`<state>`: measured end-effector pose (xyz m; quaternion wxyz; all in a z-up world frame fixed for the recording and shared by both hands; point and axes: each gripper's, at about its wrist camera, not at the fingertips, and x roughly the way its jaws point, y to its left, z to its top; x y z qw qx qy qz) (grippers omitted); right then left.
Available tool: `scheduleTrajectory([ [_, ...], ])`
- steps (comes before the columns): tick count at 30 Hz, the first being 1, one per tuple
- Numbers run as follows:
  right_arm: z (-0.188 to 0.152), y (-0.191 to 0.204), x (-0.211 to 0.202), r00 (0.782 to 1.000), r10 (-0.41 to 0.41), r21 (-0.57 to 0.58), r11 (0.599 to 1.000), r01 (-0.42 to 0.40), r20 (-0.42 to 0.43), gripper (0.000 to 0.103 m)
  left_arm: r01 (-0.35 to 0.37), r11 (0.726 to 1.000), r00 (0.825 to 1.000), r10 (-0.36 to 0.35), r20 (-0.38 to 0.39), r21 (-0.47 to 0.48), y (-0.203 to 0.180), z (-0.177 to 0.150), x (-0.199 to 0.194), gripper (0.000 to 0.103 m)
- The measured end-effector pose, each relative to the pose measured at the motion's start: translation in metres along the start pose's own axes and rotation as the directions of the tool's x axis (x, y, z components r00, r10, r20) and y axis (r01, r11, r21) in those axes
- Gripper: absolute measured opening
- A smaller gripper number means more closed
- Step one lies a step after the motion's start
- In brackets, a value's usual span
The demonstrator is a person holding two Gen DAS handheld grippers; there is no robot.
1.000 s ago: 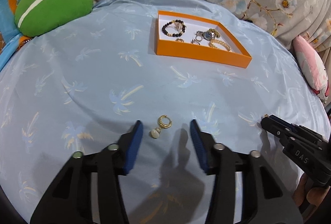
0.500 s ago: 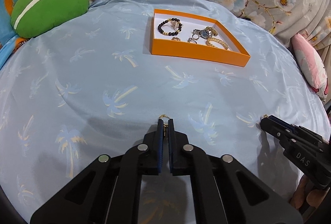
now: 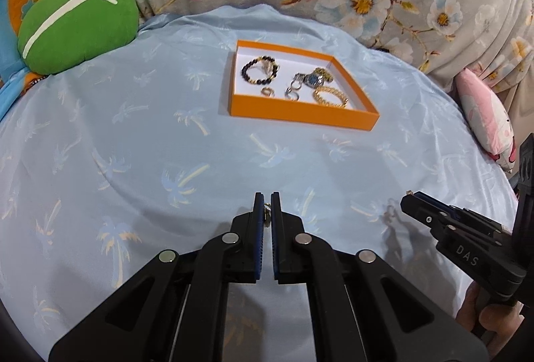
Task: Organize jewelry
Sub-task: 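Carry the pearl-drop earring over the orange box with the left gripper, then open the left gripper to release the earring into the box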
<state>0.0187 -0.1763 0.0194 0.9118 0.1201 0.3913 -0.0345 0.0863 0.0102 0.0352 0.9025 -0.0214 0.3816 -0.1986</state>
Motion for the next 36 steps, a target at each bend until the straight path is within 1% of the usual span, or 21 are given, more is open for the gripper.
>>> scheduleTrajectory([
  [5,0.029,0.001,-0.008,0.999,0.017,-0.019,1.0,-0.016,0.046,0.017,0.02,1.0,0.999,-0.021,0.038,0.016,-0.006,0.025,-0.007,0.003],
  [8,0.054,0.005,-0.008,0.997,0.027,-0.044,0.999,-0.023,0.073,0.017,0.027,0.999,0.997,-0.029,0.065,0.03,-0.009,0.048,-0.005,0.003],
  [11,0.083,0.006,-0.002,0.995,0.039,-0.062,0.998,-0.033,0.094,0.017,0.015,0.999,0.995,-0.019,0.102,0.041,-0.012,0.076,0.001,0.003],
  [15,0.124,0.008,0.018,0.993,0.049,-0.079,0.996,-0.041,0.111,0.017,0.019,0.999,0.992,-0.024,0.126,0.036,-0.012,0.115,0.019,0.003],
  [17,0.146,0.01,0.033,0.992,0.05,-0.089,0.995,-0.04,0.115,0.017,0.034,0.999,0.992,-0.038,0.124,0.033,-0.014,0.133,0.031,0.003],
  [22,0.188,0.007,0.078,0.993,0.061,-0.081,0.995,-0.053,0.096,0.017,0.039,0.998,0.993,-0.043,0.107,0.04,-0.019,0.17,0.073,0.003],
  [26,0.211,0.005,0.116,0.996,0.068,-0.07,0.996,-0.063,0.064,0.017,0.033,0.999,0.996,-0.035,0.076,0.03,-0.018,0.184,0.111,0.003],
  [30,0.221,0.007,0.152,0.997,0.067,-0.082,0.994,-0.065,0.022,0.017,0.029,0.999,0.999,-0.029,0.034,0.017,-0.015,0.186,0.141,0.003],
  [33,0.222,0.009,0.168,0.998,0.058,-0.092,0.994,-0.057,0.005,0.017,0.038,0.999,0.999,-0.038,0.016,0.0,-0.01,0.184,0.152,0.003],
  [36,0.223,0.01,0.175,0.998,0.057,-0.097,0.994,-0.057,-0.006,0.017,0.042,0.999,0.999,-0.042,-0.001,-0.016,-0.006,0.182,0.16,0.003],
])
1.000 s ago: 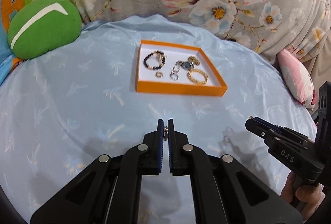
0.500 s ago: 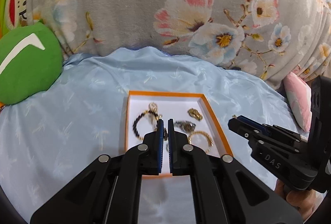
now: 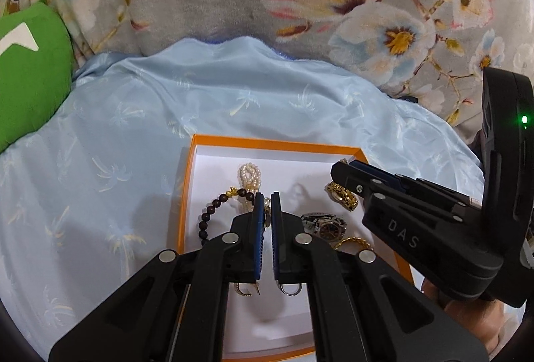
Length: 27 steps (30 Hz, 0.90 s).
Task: Organize jewelry
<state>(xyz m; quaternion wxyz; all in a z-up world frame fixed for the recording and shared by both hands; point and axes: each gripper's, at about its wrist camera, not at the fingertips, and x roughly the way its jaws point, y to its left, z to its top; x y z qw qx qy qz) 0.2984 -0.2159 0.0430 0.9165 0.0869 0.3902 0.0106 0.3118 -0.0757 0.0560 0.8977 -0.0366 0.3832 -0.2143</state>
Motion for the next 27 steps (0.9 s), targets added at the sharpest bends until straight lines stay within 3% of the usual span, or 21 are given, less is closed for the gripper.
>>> scheduleTrajectory([
  [6,-0.002,-0.001,0.001,1.0,-0.012,0.001,1.0,0.012,0.02,0.023,0.019,1.0,1.0,-0.018,0.009,-0.011,0.004,-0.005,0.001,0.006],
  [8,-0.004,-0.003,-0.004,0.999,-0.005,0.015,1.0,0.004,0.033,0.027,0.027,0.999,0.999,-0.027,0.022,-0.025,0.008,-0.005,-0.003,0.011],
  [10,-0.005,-0.005,-0.01,0.999,-0.005,0.025,1.0,0.003,0.048,0.03,0.039,0.998,0.999,-0.037,0.036,-0.049,0.012,-0.004,-0.009,0.026],
  [15,-0.021,-0.007,-0.046,0.994,-0.022,0.034,0.999,0.019,0.107,0.036,0.007,0.999,0.995,-0.003,0.103,-0.045,0.013,-0.007,-0.038,0.027],
  [19,-0.061,-0.008,-0.093,0.984,-0.072,0.046,0.997,0.065,0.162,0.062,-0.051,0.998,0.987,0.055,0.151,-0.03,0.014,-0.034,-0.074,0.027],
  [25,-0.143,0.001,-0.131,0.979,-0.147,0.077,0.988,0.137,0.144,0.076,-0.154,0.988,0.98,0.154,0.124,-0.012,0.009,-0.102,-0.102,0.034],
  [27,-0.163,0.008,-0.134,0.975,-0.176,0.067,0.983,0.169,0.132,0.081,-0.215,0.977,0.971,0.212,0.111,0.012,0.004,-0.122,-0.104,0.034],
])
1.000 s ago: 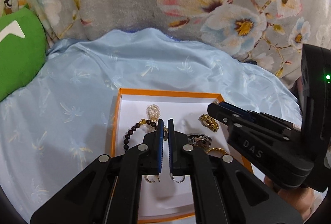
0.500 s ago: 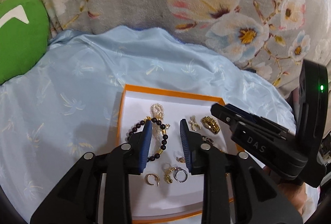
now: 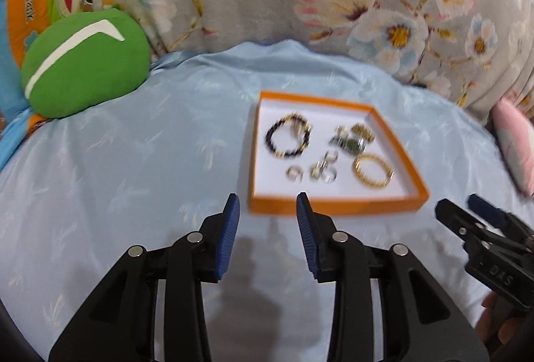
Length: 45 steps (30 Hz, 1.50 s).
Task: Organize jewelry
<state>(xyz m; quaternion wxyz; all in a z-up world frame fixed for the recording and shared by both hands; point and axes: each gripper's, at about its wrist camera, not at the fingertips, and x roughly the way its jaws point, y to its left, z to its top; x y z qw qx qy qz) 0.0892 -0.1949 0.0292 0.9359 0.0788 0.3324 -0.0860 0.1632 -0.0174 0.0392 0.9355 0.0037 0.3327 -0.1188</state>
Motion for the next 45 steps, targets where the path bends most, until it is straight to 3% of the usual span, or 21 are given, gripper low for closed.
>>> scheduleTrajectory([
  [5,-0.024,0.009,-0.014,1.0,-0.024,-0.02,1.0,0.023,-0.011,0.086,-0.031,0.999,0.999,0.032,-0.022,0.008,-0.007,-0.029,-0.011,0.036],
  [8,-0.033,0.014,-0.019,1.0,-0.023,-0.028,0.999,0.022,-0.013,0.086,-0.022,1.0,0.999,0.022,-0.023,-0.012,-0.006,-0.037,-0.018,0.05],
  [10,-0.037,0.019,-0.022,0.999,-0.03,-0.043,0.999,0.029,-0.021,0.086,-0.017,1.0,1.0,0.017,-0.01,-0.019,-0.007,-0.04,-0.024,0.069],
  [13,-0.041,0.025,-0.026,0.998,-0.057,-0.054,0.997,0.057,-0.012,0.087,-0.062,0.998,0.998,0.063,0.027,-0.01,-0.01,-0.042,-0.032,0.075],
  [16,-0.042,0.026,-0.026,0.996,-0.082,-0.052,0.995,0.081,-0.018,0.087,-0.081,0.997,0.997,0.081,0.011,-0.012,-0.01,-0.04,-0.029,0.078],
  [19,-0.043,0.028,-0.022,0.993,-0.108,-0.06,0.993,0.106,-0.038,0.087,-0.11,0.994,0.994,0.11,-0.016,-0.004,-0.01,-0.039,-0.024,0.078],
  [33,-0.042,0.026,-0.021,0.997,-0.061,-0.042,0.997,0.058,-0.05,0.087,-0.167,0.986,0.985,0.168,-0.034,0.017,-0.015,-0.041,-0.02,0.078],
  [37,-0.043,0.027,-0.013,0.991,-0.101,-0.022,0.995,0.1,-0.091,0.088,-0.185,0.983,0.982,0.186,-0.042,0.017,-0.014,-0.04,-0.018,0.078],
  [45,-0.043,0.027,-0.013,0.991,-0.099,-0.02,0.995,0.097,-0.088,0.088,-0.182,0.983,0.982,0.183,-0.042,0.02,-0.015,-0.04,-0.018,0.078],
])
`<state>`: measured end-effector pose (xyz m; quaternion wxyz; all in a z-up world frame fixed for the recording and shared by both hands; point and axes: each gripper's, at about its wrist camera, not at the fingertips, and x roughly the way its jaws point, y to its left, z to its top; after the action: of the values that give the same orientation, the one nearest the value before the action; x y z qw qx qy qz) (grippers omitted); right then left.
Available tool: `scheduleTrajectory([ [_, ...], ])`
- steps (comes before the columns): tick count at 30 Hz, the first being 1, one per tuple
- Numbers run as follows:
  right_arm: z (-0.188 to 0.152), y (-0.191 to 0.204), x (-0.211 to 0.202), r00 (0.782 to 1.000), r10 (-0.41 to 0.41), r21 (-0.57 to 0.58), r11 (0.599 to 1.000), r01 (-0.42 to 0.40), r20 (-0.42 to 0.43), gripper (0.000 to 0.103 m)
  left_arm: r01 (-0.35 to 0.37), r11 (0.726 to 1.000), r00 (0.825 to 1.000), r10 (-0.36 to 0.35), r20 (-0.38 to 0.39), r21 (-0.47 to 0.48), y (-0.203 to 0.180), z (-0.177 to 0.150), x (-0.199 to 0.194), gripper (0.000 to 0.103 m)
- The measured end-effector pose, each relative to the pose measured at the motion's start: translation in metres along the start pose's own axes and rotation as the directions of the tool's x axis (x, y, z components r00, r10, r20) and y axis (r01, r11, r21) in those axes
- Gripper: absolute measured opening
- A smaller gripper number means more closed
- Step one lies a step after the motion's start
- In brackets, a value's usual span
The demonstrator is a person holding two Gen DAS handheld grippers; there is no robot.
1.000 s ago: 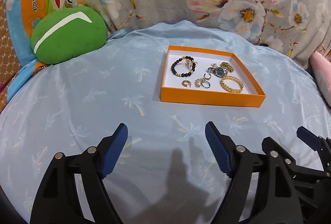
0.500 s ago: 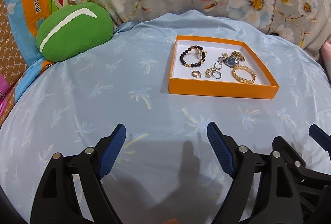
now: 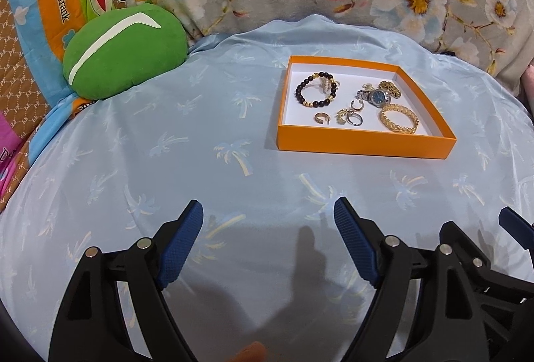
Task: Organize jewelry
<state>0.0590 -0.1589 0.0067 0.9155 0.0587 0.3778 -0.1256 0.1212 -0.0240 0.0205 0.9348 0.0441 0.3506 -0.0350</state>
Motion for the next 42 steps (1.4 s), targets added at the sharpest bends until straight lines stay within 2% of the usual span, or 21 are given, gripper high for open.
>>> scheduleTrajectory([
  [15,-0.0004,0.0013,-0.0062,0.999,0.022,-0.011,1.0,-0.022,0.03,0.088,-0.012,1.0,1.0,0.012,-0.011,-0.007,-0.0002,0.0003,0.0033,0.078],
  [42,-0.0001,0.0012,-0.0067,0.999,0.021,-0.011,1.0,-0.021,0.03,0.088,-0.021,1.0,1.0,0.021,-0.008,-0.005,0.0028,-0.0014,0.0018,0.078],
])
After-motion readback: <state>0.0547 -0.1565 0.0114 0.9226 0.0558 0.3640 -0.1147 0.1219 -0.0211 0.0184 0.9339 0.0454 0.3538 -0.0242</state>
